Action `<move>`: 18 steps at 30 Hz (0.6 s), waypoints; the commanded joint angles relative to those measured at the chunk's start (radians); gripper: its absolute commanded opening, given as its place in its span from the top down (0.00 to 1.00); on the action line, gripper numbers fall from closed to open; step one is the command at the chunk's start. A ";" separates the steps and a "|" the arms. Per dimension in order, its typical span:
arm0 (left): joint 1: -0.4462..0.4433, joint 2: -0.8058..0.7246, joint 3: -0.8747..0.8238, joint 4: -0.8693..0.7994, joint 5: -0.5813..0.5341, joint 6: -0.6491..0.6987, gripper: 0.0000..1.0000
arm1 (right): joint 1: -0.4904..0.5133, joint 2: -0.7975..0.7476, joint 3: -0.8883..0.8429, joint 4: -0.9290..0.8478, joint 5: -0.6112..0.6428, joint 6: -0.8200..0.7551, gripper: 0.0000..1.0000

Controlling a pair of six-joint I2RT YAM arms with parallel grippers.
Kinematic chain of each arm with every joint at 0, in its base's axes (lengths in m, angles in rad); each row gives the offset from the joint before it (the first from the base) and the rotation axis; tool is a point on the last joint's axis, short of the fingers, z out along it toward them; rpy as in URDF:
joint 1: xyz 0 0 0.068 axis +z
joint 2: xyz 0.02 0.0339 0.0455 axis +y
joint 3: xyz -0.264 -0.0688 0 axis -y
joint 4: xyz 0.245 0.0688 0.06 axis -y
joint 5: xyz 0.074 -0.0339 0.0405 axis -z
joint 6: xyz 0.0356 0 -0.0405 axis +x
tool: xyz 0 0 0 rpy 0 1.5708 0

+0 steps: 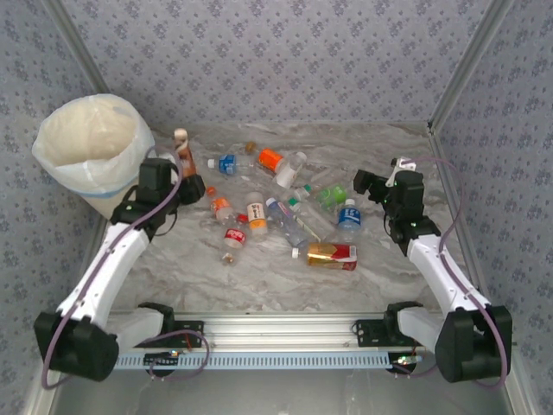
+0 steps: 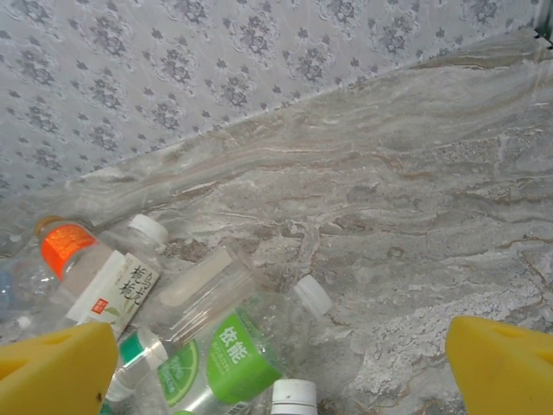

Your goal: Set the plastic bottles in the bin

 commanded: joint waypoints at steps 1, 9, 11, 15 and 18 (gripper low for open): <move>-0.002 -0.046 0.141 -0.043 -0.075 0.099 0.63 | 0.012 -0.035 -0.008 -0.007 -0.032 0.032 0.00; 0.134 0.112 0.463 -0.108 -0.298 0.165 0.63 | 0.032 -0.121 -0.023 -0.060 -0.037 0.033 0.00; 0.195 0.159 0.514 -0.124 -0.291 0.152 0.63 | 0.036 -0.141 -0.029 -0.072 -0.036 0.036 0.00; 0.298 0.248 0.579 -0.153 -0.234 0.121 0.62 | 0.044 -0.176 -0.041 -0.111 -0.032 0.034 0.00; 0.357 0.304 0.597 -0.162 -0.211 0.092 0.60 | 0.049 -0.194 -0.042 -0.150 -0.030 0.019 0.00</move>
